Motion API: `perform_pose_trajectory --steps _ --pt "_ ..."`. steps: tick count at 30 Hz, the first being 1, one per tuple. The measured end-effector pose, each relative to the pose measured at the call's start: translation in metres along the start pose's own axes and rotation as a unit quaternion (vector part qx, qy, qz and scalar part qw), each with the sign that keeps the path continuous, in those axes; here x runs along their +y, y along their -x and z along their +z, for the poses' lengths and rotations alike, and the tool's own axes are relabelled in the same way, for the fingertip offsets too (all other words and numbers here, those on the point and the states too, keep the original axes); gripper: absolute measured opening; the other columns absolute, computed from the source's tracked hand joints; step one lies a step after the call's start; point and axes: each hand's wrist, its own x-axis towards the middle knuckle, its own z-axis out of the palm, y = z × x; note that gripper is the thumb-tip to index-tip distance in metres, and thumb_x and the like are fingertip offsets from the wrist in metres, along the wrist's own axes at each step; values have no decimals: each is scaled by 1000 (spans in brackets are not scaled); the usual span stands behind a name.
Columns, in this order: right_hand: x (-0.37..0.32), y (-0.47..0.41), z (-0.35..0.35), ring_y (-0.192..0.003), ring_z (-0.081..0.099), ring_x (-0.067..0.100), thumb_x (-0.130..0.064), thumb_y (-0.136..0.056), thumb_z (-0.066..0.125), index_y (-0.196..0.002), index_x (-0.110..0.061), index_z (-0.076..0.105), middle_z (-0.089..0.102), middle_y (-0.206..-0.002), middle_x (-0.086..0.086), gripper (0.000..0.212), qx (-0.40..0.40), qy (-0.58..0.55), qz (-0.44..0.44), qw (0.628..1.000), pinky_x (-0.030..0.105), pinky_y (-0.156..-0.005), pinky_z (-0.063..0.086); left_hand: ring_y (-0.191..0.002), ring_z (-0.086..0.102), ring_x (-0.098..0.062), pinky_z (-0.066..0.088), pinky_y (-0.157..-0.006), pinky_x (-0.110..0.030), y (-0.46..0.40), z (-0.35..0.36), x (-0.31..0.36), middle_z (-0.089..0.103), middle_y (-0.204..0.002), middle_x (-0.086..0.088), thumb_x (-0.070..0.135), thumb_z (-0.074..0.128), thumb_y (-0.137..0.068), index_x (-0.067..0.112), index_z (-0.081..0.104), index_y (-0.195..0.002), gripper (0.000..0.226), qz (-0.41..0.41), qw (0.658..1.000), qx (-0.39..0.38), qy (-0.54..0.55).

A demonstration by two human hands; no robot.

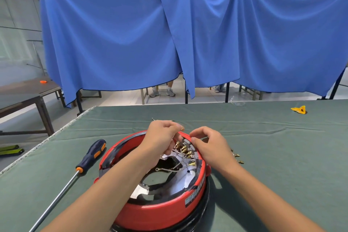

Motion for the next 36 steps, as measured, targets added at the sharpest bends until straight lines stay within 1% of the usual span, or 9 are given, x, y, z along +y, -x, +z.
perform_pose_trajectory --steps 7,12,16,20,24,26,28,31,36 --pt "-1 -2 1 -85 62 10 -18 -85 65 -82 -24 66 65 -82 -11 7 31 6 -10 999 31 -78 50 -42 54 -9 41 -37 -19 11 -3 -10 65 -57 -1 2 58 -90 8 64 -80 13 30 997 -39 -62" --pt "0 -1 2 -82 62 9 -20 -85 65 -81 -26 67 66 -82 -12 8 38 8 -9 999 33 -77 51 -44 56 -9 42 -38 -20 11 -4 -18 69 -67 -6 2 59 -88 12 61 -74 18 50 988 -39 -140" --pt "1 -1 2 -80 63 9 -17 -84 66 -79 -26 67 67 -80 -10 10 40 2 -14 999 33 -78 52 -48 56 -10 39 -46 -19 11 1 -22 70 -71 -3 3 57 -86 19 61 -72 22 100 972 -22 -211" --pt "-1 0 1 -83 64 15 -13 -83 66 -75 -28 65 68 -82 -6 18 29 8 -43 999 37 -79 51 -42 51 -3 35 -40 -13 11 1 -19 68 -66 2 3 57 -87 15 67 -80 17 148 978 -11 -146" --pt "-5 6 1 -94 51 11 -10 -81 62 -66 -40 59 59 -87 -17 34 77 96 -96 988 27 -75 36 -39 47 -12 36 -35 -16 12 3 -20 65 -63 2 0 52 -91 9 66 -87 17 113 988 -37 -103" --pt "-6 10 2 -96 52 12 -12 -79 58 -63 -38 60 60 -86 -15 30 66 68 -85 992 25 -76 36 -40 46 -13 37 -35 -18 12 3 -20 65 -63 1 0 51 -91 13 63 -81 21 108 989 -26 -99" --pt "-7 14 4 -96 52 11 -26 -74 53 -62 -32 63 62 -85 -13 17 56 19 -61 996 18 -77 35 -41 45 -14 37 -35 -19 11 2 -20 65 -64 0 0 51 -92 15 61 -78 22 101 990 -14 -95" --pt "-9 19 4 -98 48 6 -37 -80 56 -67 -23 68 62 -86 -12 22 48 -6 -59 997 13 -78 33 -40 44 -14 37 -35 -20 11 1 -20 64 -63 0 0 51 -92 11 61 -82 18 95 992 -10 -88" --pt "-13 21 2 -101 43 6 -23 -84 67 -68 -21 66 61 -92 -11 16 38 13 -78 996 10 -79 30 -39 45 -14 38 -35 -21 15 1 -18 63 -63 -2 -1 50 -91 12 62 -79 22 101 991 -22 -80"
